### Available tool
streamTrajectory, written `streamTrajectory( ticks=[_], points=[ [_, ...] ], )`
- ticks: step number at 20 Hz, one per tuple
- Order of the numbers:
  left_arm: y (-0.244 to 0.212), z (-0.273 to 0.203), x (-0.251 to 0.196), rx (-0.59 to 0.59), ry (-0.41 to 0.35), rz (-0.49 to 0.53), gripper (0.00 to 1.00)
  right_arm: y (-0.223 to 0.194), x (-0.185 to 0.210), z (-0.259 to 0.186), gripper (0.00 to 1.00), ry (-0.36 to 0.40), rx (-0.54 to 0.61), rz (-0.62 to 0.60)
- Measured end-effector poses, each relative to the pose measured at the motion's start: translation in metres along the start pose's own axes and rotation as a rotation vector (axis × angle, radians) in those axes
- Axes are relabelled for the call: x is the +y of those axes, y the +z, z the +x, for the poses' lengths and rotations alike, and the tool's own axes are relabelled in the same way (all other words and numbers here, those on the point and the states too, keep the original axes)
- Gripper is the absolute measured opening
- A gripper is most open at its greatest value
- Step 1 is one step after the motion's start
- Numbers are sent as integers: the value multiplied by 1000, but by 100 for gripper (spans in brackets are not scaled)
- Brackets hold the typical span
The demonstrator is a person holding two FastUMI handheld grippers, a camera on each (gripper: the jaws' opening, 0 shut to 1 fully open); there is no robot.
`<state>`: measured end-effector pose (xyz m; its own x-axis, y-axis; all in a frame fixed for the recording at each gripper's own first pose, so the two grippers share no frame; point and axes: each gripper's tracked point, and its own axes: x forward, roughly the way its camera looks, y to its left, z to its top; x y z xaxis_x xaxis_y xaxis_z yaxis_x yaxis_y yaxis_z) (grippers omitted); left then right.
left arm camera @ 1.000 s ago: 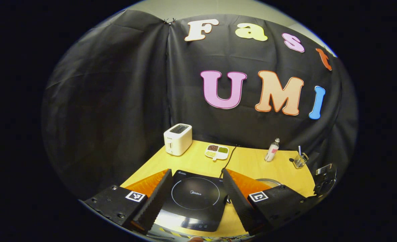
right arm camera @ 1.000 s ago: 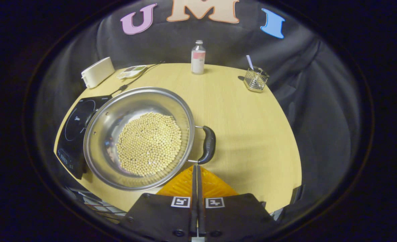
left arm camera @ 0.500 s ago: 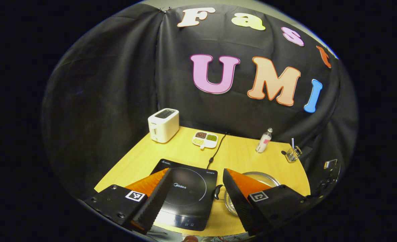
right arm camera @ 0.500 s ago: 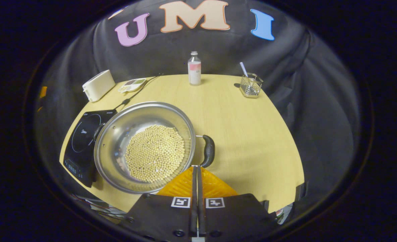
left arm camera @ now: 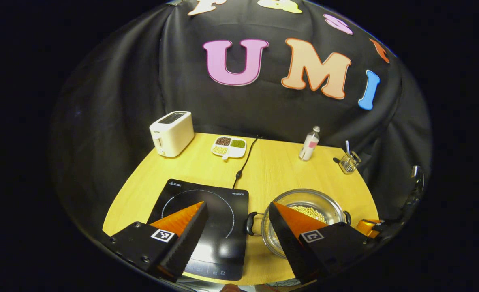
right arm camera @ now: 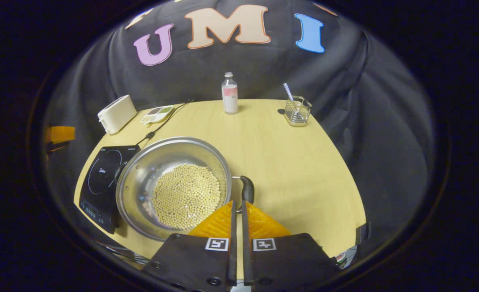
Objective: First push the handle of the pot to place it horizontally, then grasp the pot with both hands and set it on the induction cooktop.
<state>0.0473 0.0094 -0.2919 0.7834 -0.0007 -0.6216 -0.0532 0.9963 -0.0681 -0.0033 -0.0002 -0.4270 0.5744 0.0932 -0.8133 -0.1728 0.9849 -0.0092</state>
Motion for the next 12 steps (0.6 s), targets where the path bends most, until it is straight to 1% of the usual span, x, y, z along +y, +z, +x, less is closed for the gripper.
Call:
streamTrajectory(
  ticks=[2,3,4,5,8,9,10,11,12],
  points=[
    [-13,14,-9,49,-28,14,97,6,-3,3,8,-3,-9,17],
    [-20,20,-14,76,-41,18,97,7,-4,6,6,7,-9,30],
    [-27,26,-17,99,-50,25,97,9,-5,5,19,2,-8,37],
    [-34,29,-19,123,-56,33,97,12,-7,6,26,-4,-11,39],
    [-52,42,-25,179,-76,42,98,16,-9,10,29,2,-14,54],
    [-58,46,-28,200,-84,44,98,18,-11,13,34,1,-14,56],
    [-64,51,-29,220,-87,47,97,19,-11,13,36,1,-13,59],
    [-71,56,-29,239,-89,50,98,22,-11,14,36,6,-10,66],
    [-77,59,-30,255,-92,52,98,21,-11,17,41,16,-7,73]
  ],
)
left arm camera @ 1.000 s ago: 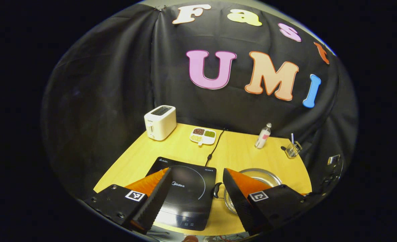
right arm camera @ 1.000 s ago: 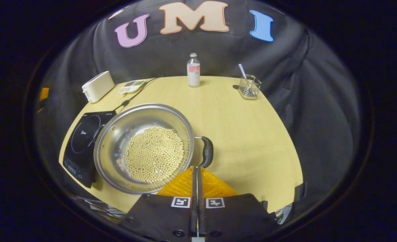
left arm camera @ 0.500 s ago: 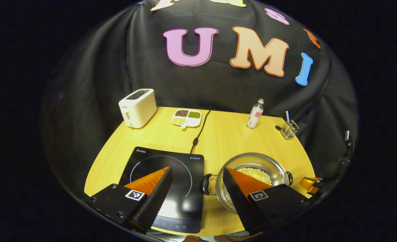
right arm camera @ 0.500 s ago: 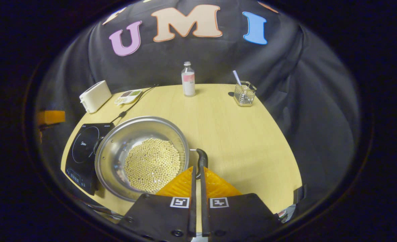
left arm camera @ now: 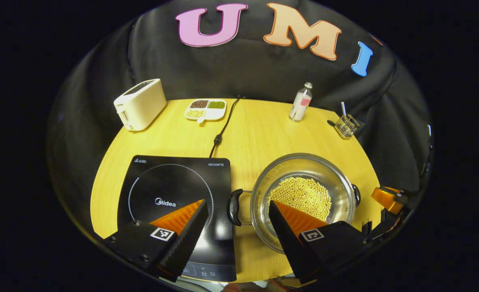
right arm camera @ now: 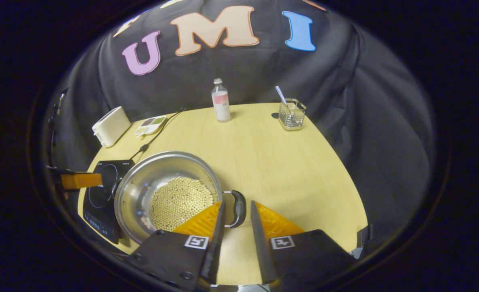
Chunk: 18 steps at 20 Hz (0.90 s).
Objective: First push the handle of the pot to place it horizontally, then grasp the pot with both hands and set it on the induction cooktop.
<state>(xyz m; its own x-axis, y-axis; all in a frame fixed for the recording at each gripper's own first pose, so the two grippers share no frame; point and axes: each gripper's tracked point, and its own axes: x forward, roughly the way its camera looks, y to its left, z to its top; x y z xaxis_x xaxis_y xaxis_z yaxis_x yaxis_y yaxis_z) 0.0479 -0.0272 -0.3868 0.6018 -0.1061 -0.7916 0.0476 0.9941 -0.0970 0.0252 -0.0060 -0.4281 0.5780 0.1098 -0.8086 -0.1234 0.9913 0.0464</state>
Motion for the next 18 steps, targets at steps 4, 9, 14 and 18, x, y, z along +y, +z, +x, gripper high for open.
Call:
streamTrajectory(
  ticks=[4,9,14,18],
  points=[
    [-16,20,-1,63,-6,-7,97,1,0,8,65,10,14,-3],
    [-25,38,6,105,-2,-17,98,-6,2,23,80,21,60,11],
    [-27,49,7,122,-13,-15,98,-20,1,44,91,12,131,19],
    [-28,56,2,139,-21,-8,98,-27,0,56,91,0,167,19]
  ],
)
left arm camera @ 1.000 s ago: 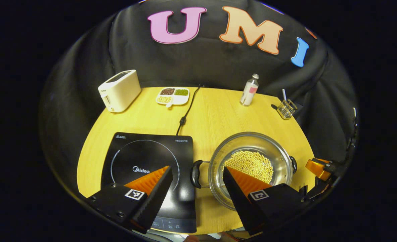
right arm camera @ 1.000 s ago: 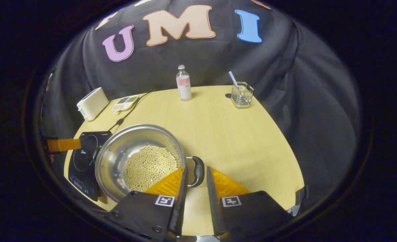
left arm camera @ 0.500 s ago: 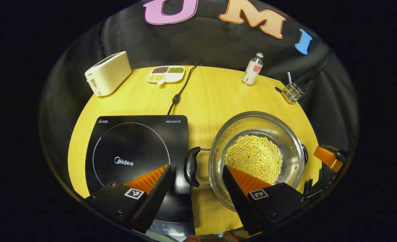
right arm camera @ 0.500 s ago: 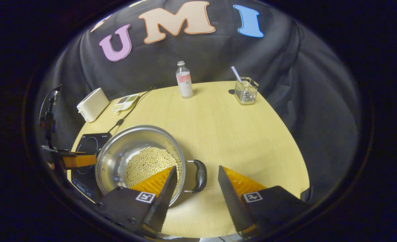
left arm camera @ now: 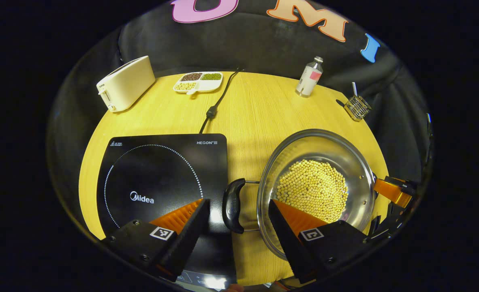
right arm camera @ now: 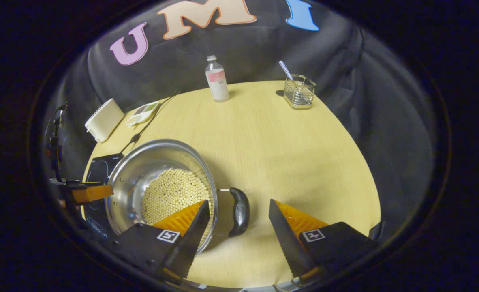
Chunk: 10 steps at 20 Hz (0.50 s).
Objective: First push the handle of the pot to place it horizontally, then grasp the pot with both hands and set it on the induction cooktop.
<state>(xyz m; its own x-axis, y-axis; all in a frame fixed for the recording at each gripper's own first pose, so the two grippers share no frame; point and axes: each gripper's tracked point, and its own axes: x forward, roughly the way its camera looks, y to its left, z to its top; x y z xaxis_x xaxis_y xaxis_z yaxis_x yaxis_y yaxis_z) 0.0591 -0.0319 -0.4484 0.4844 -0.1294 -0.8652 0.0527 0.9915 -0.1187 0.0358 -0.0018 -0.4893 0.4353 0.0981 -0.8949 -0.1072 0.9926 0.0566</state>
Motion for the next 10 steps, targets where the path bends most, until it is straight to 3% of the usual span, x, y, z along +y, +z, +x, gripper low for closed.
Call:
streamTrajectory(
  ticks=[9,10],
  points=[
    [-5,7,7,40,46,36,94,-18,4,28,93,9,100,23],
    [-4,7,6,39,53,46,89,-21,5,30,94,10,110,27]
  ],
)
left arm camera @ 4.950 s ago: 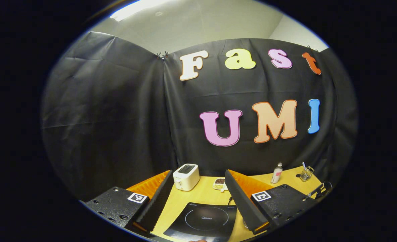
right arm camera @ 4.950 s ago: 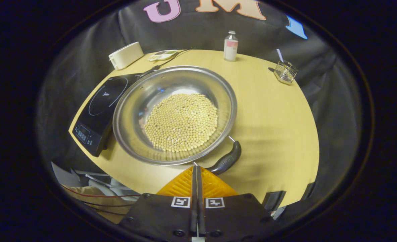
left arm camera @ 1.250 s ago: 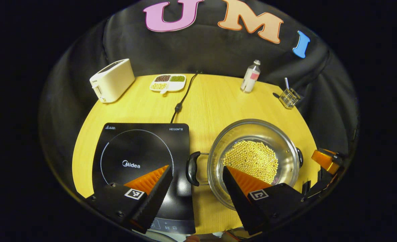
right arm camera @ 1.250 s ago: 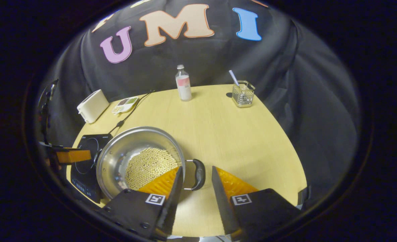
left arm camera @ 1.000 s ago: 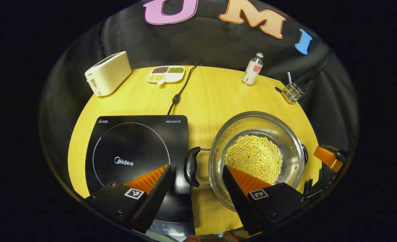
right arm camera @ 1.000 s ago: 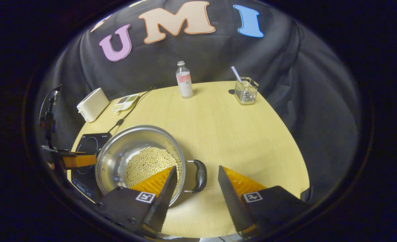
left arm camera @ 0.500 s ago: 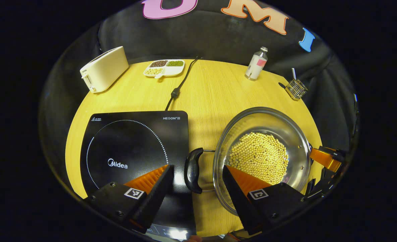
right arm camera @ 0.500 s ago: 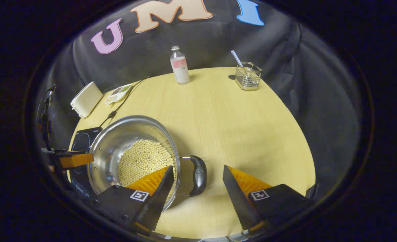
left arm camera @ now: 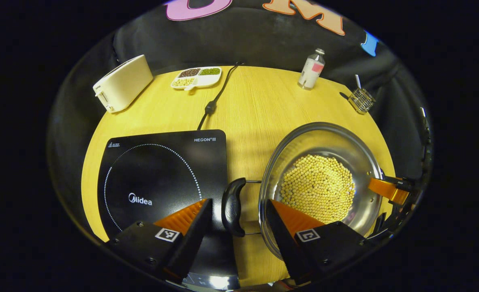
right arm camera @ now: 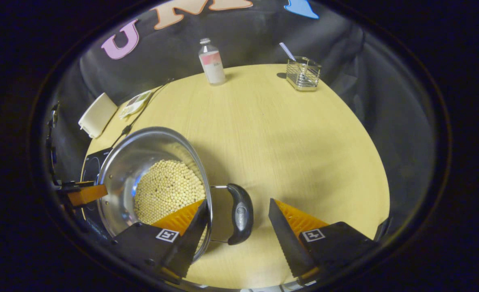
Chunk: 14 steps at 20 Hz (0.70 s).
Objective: First push the handle of the pot to place it horizontally, then grasp the pot with both hands and set it on the induction cooktop.
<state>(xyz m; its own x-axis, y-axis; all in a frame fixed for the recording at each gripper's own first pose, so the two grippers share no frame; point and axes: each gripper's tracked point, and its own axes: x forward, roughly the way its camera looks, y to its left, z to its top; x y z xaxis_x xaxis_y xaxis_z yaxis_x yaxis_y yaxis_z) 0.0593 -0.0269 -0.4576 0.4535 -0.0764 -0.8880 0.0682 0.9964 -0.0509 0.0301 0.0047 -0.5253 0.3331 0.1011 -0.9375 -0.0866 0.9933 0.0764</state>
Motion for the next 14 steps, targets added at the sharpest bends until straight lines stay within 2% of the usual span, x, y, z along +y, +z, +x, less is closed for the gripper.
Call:
streamTrajectory(
  ticks=[4,5,6,7,8,9,10,13,14],
  points=[
    [-1,2,-3,-2,13,41,85,-10,1,6,93,8,35,10],
    [-1,2,-6,-5,9,46,81,-8,5,7,93,34,40,24],
    [-1,3,-6,-8,12,51,77,-12,11,6,84,47,49,42],
    [-2,3,-5,-3,16,48,70,-11,13,7,76,53,46,50],
    [-1,2,-4,-5,16,44,70,-11,12,7,65,46,43,45],
    [-1,2,-5,0,15,35,69,-11,12,7,62,47,41,41],
    [-1,1,-5,2,14,27,70,-11,13,6,65,49,45,45],
    [-3,0,-6,3,14,22,64,-12,14,6,53,56,47,41],
    [-4,0,-5,7,18,17,64,-12,14,7,58,56,45,32]
  ],
)
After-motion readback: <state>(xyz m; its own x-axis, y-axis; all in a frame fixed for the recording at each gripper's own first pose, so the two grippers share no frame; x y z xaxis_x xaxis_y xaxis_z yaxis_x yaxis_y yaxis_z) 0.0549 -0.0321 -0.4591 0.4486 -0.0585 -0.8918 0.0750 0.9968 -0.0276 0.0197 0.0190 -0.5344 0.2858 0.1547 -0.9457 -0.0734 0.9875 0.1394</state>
